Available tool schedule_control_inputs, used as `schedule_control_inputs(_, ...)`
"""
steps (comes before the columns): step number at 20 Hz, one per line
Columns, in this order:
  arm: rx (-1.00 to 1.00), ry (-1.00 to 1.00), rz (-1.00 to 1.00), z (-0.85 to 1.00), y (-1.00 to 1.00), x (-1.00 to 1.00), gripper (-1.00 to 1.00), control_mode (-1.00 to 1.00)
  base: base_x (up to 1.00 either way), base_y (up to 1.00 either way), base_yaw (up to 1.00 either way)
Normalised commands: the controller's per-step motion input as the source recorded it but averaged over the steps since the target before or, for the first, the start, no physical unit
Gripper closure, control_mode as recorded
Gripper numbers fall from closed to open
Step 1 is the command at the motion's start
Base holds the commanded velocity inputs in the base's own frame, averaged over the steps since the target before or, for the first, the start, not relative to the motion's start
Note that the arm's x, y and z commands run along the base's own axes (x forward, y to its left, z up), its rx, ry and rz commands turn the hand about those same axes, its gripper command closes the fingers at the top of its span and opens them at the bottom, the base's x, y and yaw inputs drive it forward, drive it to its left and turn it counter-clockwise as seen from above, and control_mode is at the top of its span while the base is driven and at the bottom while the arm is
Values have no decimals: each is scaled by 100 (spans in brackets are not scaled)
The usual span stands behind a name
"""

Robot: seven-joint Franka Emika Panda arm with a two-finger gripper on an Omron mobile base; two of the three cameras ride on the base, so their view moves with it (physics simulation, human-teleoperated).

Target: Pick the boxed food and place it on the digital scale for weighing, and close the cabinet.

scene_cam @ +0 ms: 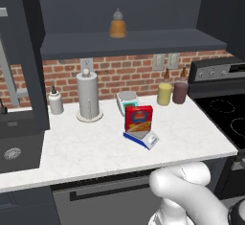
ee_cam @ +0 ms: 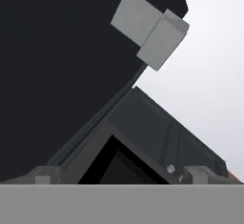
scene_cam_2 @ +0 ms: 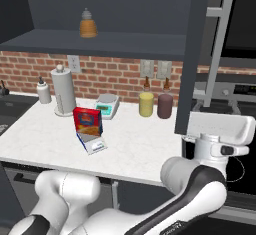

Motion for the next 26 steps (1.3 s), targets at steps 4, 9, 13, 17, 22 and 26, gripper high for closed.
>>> schedule_control_inputs(4,-7,3,0,96,41,-21,-100,-100,0,0,0)
schedule_control_inputs(9,-14,16,5,73,74,-22,-100,-100,0,0,0)
schedule_control_inputs(13,-21,12,7,68,96,-8,-100,-100,0,0,0)
schedule_control_inputs(17,-22,6,3,70,97,-1,-100,-100,0,0,0)
schedule_control_inputs(22,-14,5,0,50,94,10,-100,-100,0,0,0)
schedule_control_inputs(26,-3,0,1,56,74,31,-100,-100,0,0,0)
